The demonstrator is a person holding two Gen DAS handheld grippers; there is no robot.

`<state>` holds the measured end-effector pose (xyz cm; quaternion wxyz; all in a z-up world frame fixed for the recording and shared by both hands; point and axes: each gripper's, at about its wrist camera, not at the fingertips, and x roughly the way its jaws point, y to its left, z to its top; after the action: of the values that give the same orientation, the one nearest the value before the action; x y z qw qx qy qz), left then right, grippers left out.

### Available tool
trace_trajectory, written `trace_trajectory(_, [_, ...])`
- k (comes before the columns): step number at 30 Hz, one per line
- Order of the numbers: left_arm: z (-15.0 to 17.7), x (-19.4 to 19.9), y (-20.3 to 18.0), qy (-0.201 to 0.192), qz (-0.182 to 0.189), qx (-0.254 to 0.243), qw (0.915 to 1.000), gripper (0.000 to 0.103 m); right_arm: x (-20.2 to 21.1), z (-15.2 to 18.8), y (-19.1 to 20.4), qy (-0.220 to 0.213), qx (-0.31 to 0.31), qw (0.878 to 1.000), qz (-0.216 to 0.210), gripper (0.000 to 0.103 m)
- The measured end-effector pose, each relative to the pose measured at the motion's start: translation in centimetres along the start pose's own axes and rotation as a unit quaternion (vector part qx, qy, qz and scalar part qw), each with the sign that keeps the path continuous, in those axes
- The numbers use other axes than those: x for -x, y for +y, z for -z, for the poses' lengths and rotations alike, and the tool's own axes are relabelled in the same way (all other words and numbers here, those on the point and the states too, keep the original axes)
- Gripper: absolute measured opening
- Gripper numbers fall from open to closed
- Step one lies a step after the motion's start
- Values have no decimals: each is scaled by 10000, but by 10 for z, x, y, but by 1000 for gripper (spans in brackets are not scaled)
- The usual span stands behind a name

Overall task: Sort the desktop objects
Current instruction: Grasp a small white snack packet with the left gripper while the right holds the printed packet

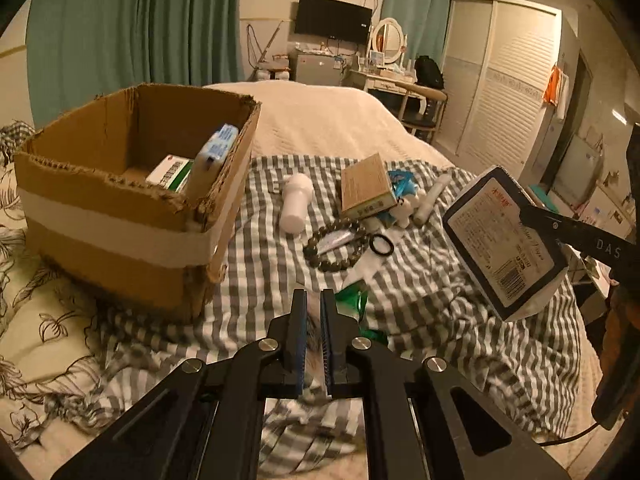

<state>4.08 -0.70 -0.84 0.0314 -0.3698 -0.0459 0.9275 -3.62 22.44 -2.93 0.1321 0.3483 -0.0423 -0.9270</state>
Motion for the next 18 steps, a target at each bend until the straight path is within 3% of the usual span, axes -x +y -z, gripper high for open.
trace_trajectory(7, [17, 2, 13, 99, 40, 83, 9999, 7, -7, 19, 25, 257, 127, 9995, 118, 8])
trace_trajectory(12, [30, -12, 14, 375, 113, -13, 9992, 10, -13, 28, 39, 385, 255, 9987, 207, 8])
trace_trajectory(13, [33, -17, 13, 451, 107, -71, 9989, 17, -17, 30, 41, 430, 251, 9984, 249, 8])
trace_trajectory(14, [35, -20, 12, 492, 115, -92, 9987, 31, -21, 32, 42, 498, 230, 9981, 266, 8])
trace_trajectory(15, [36, -24, 12, 528, 115, -109, 9985, 52, -25, 33, 42, 551, 220, 9979, 272, 8])
trace_trajectory(16, [37, -28, 12, 530, 88, -117, 9985, 62, -29, 36, 44, 615, 238, 9974, 274, 8])
trace_trajectory(17, [38, -31, 14, 470, 56, -88, 9988, 69, -33, 39, 45, 680, 290, 9968, 289, 8])
trace_trajectory(18, [37, -34, 16, 431, 90, -41, 9990, 69, -39, 42, 46, 763, 363, 9958, 356, 8])
